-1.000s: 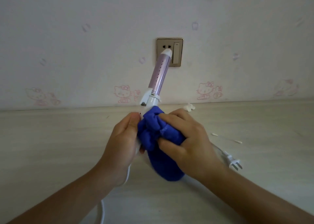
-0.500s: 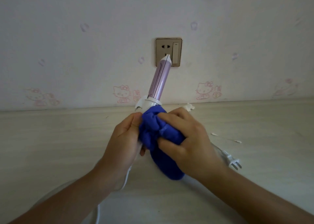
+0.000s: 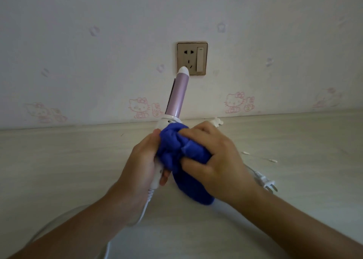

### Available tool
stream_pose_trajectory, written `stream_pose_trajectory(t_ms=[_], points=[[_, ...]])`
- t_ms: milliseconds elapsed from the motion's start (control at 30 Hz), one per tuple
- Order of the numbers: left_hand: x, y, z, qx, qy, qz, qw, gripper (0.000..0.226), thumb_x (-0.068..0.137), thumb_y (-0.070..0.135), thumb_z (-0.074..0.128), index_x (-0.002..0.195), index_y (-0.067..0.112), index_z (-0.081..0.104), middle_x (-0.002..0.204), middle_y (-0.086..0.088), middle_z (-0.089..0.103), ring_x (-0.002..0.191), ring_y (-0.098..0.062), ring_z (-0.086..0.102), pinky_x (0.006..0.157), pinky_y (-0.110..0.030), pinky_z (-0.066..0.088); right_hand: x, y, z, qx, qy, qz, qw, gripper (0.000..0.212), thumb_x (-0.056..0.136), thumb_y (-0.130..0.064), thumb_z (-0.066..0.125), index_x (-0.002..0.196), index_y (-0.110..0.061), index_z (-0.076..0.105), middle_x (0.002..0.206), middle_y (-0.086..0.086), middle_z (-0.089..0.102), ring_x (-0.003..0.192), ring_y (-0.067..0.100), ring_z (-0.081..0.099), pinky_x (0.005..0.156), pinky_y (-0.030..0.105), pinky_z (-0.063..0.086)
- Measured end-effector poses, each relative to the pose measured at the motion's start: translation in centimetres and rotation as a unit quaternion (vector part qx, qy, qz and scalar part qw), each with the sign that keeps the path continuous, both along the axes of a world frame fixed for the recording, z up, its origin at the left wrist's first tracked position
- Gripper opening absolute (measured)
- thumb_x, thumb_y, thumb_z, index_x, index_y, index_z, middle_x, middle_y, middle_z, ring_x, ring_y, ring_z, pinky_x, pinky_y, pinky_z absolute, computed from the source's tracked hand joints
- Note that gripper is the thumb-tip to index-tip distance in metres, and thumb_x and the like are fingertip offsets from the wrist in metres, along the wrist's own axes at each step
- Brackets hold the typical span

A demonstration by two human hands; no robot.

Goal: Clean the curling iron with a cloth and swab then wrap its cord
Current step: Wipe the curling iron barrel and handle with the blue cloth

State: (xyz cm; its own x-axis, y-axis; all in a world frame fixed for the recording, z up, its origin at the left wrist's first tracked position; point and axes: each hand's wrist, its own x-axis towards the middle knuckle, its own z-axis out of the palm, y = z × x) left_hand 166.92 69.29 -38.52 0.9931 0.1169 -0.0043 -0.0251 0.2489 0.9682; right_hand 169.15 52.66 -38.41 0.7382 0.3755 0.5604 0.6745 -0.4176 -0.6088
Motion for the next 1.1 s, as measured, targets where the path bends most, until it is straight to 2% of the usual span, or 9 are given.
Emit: stream_pose_trajectory(t_ms=[167,300,433,500,567,633,767,933,1100], points=[[0.4,-0.8,0.2,0.036,0.026,0.027,0.999,0.05,0.108,0.043,0.042,0.076,0.011,0.064,0.058,-0.006,0.049,0.046,-0.014,0.044,0.047,-0.027,0.034,1.0,-1.3,0.6,0.049,0.01,-0.067,0.996,0.031,0.08,-0.044,0.058,0.11,-0.049,0.058,0.103,-0.021,0.057,0.096,0.0,0.059,0.079,0.014,0.044],[0.6,-0.1,0.3,-0.08,0.067,0.043,0.994,0.05,0.107,0.043,0.042,0.079,0.011,0.069,0.055,-0.005,0.066,0.044,-0.014,0.064,0.043,-0.022,0.049,-0.6,0.2,-0.2,-0.015,0.009,0.017,1.0,0.039,0.081,-0.038,0.067,0.12,-0.041,0.064,0.11,-0.019,0.054,0.098,0.005,0.06,0.086,0.028,0.053],[0.7,1.2,-0.1,0.006,0.042,0.053,0.998,0.057,0.106,0.048,0.039,0.089,0.008,0.075,0.072,-0.009,0.075,0.069,-0.022,0.073,0.069,-0.037,0.054,-1.2,1.3,-0.8,-0.042,-0.011,0.05,0.998,0.036,0.083,-0.035,0.07,0.119,-0.038,0.069,0.109,-0.017,0.055,0.092,0.009,0.062,0.08,0.041,0.054],[0.8,0.9,0.0,0.017,0.034,0.056,0.998,0.06,0.107,0.045,0.039,0.075,0.012,0.076,0.064,-0.01,0.071,0.06,-0.023,0.07,0.062,-0.036,0.054,-0.9,0.9,-0.6,-0.029,-0.009,0.035,0.999,0.039,0.082,-0.041,0.065,0.12,-0.041,0.066,0.109,-0.02,0.055,0.094,0.007,0.062,0.082,0.037,0.055],[0.7,0.3,0.1,0.06,0.009,0.071,0.996,0.065,0.108,0.047,0.039,0.058,0.016,0.068,0.05,-0.011,0.06,0.04,-0.024,0.057,0.043,-0.03,0.046,0.0,0.1,-0.2,0.016,0.01,-0.007,1.0,0.038,0.079,-0.044,0.06,0.117,-0.045,0.061,0.107,-0.021,0.055,0.094,0.004,0.06,0.083,0.031,0.054],[0.4,-0.1,-0.1,0.146,-0.038,0.075,0.986,0.058,0.102,0.055,0.041,0.059,0.022,0.061,0.046,-0.01,0.054,0.034,-0.022,0.048,0.035,-0.027,0.039,1.1,-1.1,0.3,0.062,0.028,-0.054,0.996,0.033,0.079,-0.042,0.061,0.112,-0.047,0.061,0.104,-0.02,0.057,0.094,0.002,0.06,0.082,0.026,0.05],[-0.1,-0.3,0.2,0.115,-0.111,0.035,0.987,0.038,0.095,0.056,0.049,0.068,0.034,0.062,0.047,-0.005,0.05,0.036,-0.02,0.044,0.035,-0.024,0.035,0.6,-1.2,0.4,0.03,0.022,-0.03,0.999,0.034,0.077,-0.039,0.065,0.11,-0.048,0.064,0.105,-0.021,0.057,0.097,0.004,0.061,0.082,0.021,0.05],[0.2,0.9,0.9,0.064,-0.064,0.006,0.996,0.045,0.103,0.042,0.05,0.066,0.023,0.068,0.049,-0.008,0.051,0.036,-0.021,0.046,0.037,-0.023,0.036,0.1,0.3,-0.1,0.01,0.003,0.029,1.0,0.037,0.08,-0.036,0.069,0.117,-0.04,0.066,0.107,-0.02,0.056,0.094,0.01,0.063,0.084,0.039,0.056],[0.1,0.2,1.6,0.066,-0.067,-0.054,0.994,0.033,0.094,0.037,0.057,0.079,0.008,0.062,0.067,-0.012,0.059,0.05,-0.019,0.053,0.043,-0.026,0.041,1.8,-2.4,1.0,0.094,0.017,-0.068,0.993,0.028,0.077,-0.037,0.064,0.103,-0.047,0.065,0.097,-0.018,0.061,0.091,0.005,0.062,0.077,0.022,0.048]])
